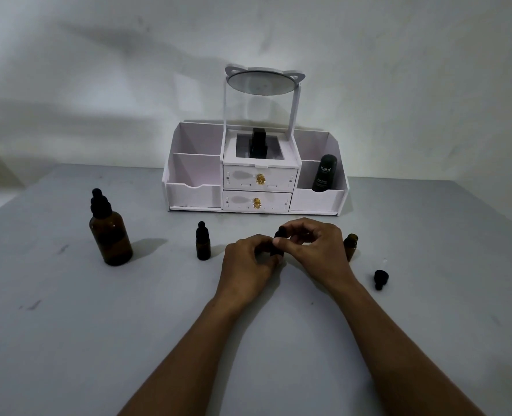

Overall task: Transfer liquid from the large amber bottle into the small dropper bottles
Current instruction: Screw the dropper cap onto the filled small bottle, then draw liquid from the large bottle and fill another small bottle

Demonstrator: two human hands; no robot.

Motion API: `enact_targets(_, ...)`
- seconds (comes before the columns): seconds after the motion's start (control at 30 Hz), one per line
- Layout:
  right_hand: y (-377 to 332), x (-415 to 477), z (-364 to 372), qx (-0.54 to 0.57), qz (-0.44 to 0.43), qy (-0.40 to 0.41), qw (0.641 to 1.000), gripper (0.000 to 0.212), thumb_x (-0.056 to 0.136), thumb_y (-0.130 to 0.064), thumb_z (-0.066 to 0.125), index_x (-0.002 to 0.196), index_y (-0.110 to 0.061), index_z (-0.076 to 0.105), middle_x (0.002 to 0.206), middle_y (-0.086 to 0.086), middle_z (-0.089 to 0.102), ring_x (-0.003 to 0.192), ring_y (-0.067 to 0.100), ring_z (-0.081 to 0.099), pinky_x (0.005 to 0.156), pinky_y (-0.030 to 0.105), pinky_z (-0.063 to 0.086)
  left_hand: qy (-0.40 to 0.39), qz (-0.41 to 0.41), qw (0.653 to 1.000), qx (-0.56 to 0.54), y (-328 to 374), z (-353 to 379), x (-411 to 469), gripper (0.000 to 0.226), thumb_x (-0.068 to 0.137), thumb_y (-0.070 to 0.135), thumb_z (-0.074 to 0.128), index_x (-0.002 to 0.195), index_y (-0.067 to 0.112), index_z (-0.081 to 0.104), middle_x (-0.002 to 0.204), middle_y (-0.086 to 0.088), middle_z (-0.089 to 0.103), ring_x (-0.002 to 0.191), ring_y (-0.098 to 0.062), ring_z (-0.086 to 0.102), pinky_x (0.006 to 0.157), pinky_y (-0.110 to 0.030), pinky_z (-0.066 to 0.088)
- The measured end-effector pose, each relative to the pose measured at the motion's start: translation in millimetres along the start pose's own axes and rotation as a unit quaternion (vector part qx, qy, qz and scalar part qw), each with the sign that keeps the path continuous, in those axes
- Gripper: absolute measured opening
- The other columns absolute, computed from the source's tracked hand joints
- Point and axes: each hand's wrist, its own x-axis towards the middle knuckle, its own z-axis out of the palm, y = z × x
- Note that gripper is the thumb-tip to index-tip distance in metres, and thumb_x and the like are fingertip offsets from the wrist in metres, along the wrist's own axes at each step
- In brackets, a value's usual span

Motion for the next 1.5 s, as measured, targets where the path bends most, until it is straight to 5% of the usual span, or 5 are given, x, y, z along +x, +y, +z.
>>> enact_targets(0.4,-40,-9,-5,-0.039,-0.113,0.107,0.987,0.040,0.084,-0.038,0.070,0.112,-0.011,0.071,0.098,0.005,0.074,0.083,0.015,0.069,0.074,0.009,0.053,-0.026,-0.116,0.983,-0.140,10,-36,-38,0.044,0.078,0.032,0.077,0.120,0.025,0.063,0.113,0.012,0.064,0.092,0.010,0.057,0.075,0.003,0.039)
enact_targets(0.73,-145,0,109,0.034,-0.164,-0.066,0.984,0.033,0.084,-0.022,0.079,0.115,-0.025,0.069,0.101,-0.016,0.068,0.093,-0.001,0.065,0.074,0.011,0.053,0.205,-0.194,0.951,-0.126,-61,-169,-94,0.043,0.078,0.030,0.077,0.119,0.027,0.063,0.114,0.013,0.064,0.098,0.000,0.061,0.074,-0.002,0.044)
enact_targets(0.87,-169,20,150,0.041,-0.134,-0.111,0.984,0.035,0.086,-0.028,0.077,0.119,-0.025,0.069,0.105,-0.016,0.068,0.094,-0.002,0.064,0.071,0.009,0.050,0.259,-0.202,0.935,-0.133,-81,-202,-87,0.056,0.076,0.028,0.079,0.128,0.022,0.059,0.122,0.004,0.064,0.102,-0.006,0.061,0.088,-0.020,0.048)
enact_targets(1.2,-174,51,193,-0.018,-0.106,-0.164,0.980,0.021,0.089,-0.028,0.074,0.108,-0.019,0.077,0.096,-0.014,0.070,0.081,-0.010,0.062,0.066,-0.002,0.043,0.211,-0.184,0.958,-0.060,-90,-210,-45,0.079,0.063,0.040,0.086,0.133,0.022,0.055,0.130,0.005,0.061,0.110,-0.010,0.060,0.091,-0.018,0.042)
enact_targets(1.5,-170,50,200,0.021,-0.090,-0.161,0.983,0.011,0.086,-0.025,0.077,0.095,-0.021,0.080,0.084,-0.017,0.072,0.079,-0.010,0.066,0.070,0.001,0.047,0.170,-0.158,0.973,-0.003,-95,-208,-35,0.053,0.075,0.035,0.080,0.123,0.024,0.063,0.114,0.005,0.069,0.090,-0.005,0.060,0.082,-0.007,0.040)
